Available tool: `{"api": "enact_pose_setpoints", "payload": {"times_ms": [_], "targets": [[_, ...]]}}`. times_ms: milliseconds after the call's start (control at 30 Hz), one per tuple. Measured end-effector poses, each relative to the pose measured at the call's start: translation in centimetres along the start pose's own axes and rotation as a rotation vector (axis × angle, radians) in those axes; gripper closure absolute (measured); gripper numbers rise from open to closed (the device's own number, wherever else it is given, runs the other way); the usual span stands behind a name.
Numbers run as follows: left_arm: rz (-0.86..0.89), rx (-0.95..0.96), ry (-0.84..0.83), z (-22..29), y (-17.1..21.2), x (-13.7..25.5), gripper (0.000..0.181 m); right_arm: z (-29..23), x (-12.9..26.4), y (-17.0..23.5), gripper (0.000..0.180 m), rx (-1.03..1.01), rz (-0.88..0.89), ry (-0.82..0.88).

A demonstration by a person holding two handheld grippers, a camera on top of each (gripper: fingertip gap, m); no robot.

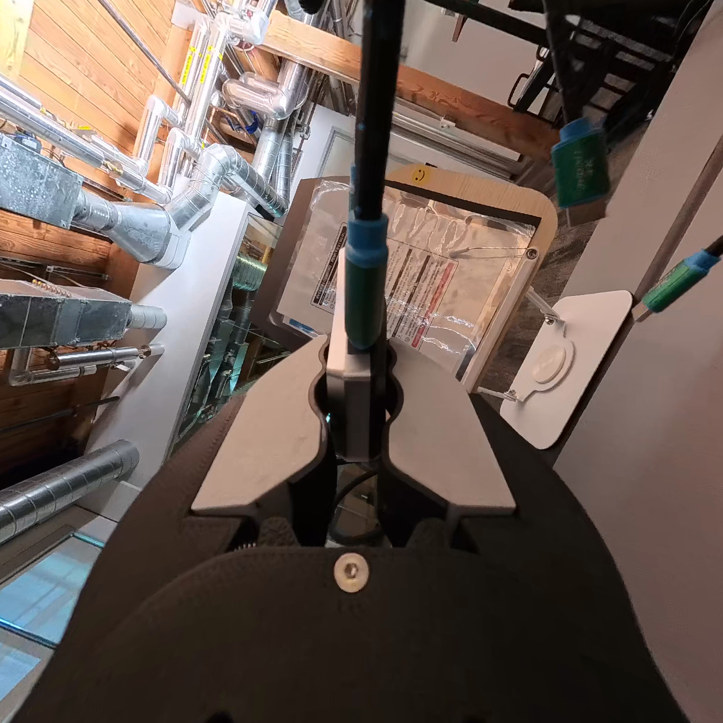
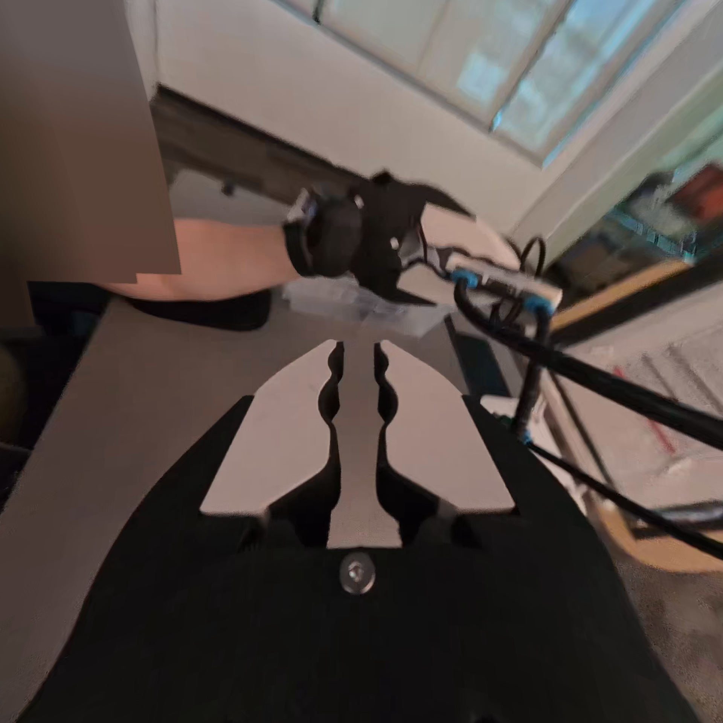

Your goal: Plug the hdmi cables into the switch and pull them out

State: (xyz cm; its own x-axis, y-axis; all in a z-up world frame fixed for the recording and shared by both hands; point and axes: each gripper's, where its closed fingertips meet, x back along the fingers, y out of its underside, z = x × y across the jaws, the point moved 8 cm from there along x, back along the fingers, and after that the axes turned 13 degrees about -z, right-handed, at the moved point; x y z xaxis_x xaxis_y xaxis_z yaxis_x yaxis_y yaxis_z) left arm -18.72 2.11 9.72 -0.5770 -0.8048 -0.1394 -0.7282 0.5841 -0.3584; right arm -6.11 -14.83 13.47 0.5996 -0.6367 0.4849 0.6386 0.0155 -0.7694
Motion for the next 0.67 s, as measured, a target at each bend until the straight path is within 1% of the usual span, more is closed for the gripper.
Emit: {"api": "enact_pose_setpoints", "payload": {"times_ms": [67, 100, 133, 167, 233, 267, 333, 367, 433, 500, 600, 667], "targets": [[0.004, 0.014, -0.007, -0.1, -0.2, 0.1, 0.159, 1.2, -3.5, 0.6, 0.163, -0.086, -0.134, 0.078], [0.003, 0.019, -0.010, -0.1, -0.3, 0.2, 0.159, 2.0, -4.6, 0.8, 0.164, -0.134, -0.160, 0.153], [-0.001, 0.017, -0.015, -0.1, -0.4, 0.2, 0.159, 2.7, -5.4, 0.8, 0.161, -0.173, -0.132, 0.217], [-0.002, 0.011, -0.022, 0.1, -0.6, 0.2, 0.159, 3.1, -5.9, 0.6, 0.154, -0.199, -0.066, 0.252], [0.000, -0.004, -0.024, 0.6, -1.0, 0.1, 0.159, 3.4, -6.6, 0.2, 0.145, -0.252, 0.049, 0.302], [0.007, -0.009, -0.024, 0.9, -1.3, 0.1, 0.159, 3.5, -6.8, 0.1, 0.141, -0.270, 0.078, 0.339], [0.021, -0.024, -0.013, 1.6, -1.9, 0.1, 0.158, 3.6, -7.0, 0.2, 0.141, -0.275, 0.091, 0.406], [0.026, -0.032, -0.009, 1.9, -2.1, 0.1, 0.158, 3.6, -7.0, 0.2, 0.143, -0.270, 0.107, 0.423], [0.043, -0.029, 0.007, 2.3, -2.4, 0.1, 0.159, 3.5, -7.2, 0.4, 0.151, -0.264, 0.114, 0.399], [0.048, -0.039, 0.010, 2.6, -2.8, 0.1, 0.159, 3.6, -7.5, 0.6, 0.150, -0.286, 0.086, 0.364], [0.051, -0.041, 0.012, 2.9, -3.1, 0.2, 0.159, 3.7, -7.3, 0.8, 0.158, -0.287, 0.133, 0.375], [0.048, -0.051, 0.011, 3.0, -3.1, 0.1, 0.159, 3.8, -7.3, 0.9, 0.157, -0.289, 0.109, 0.359]]}}
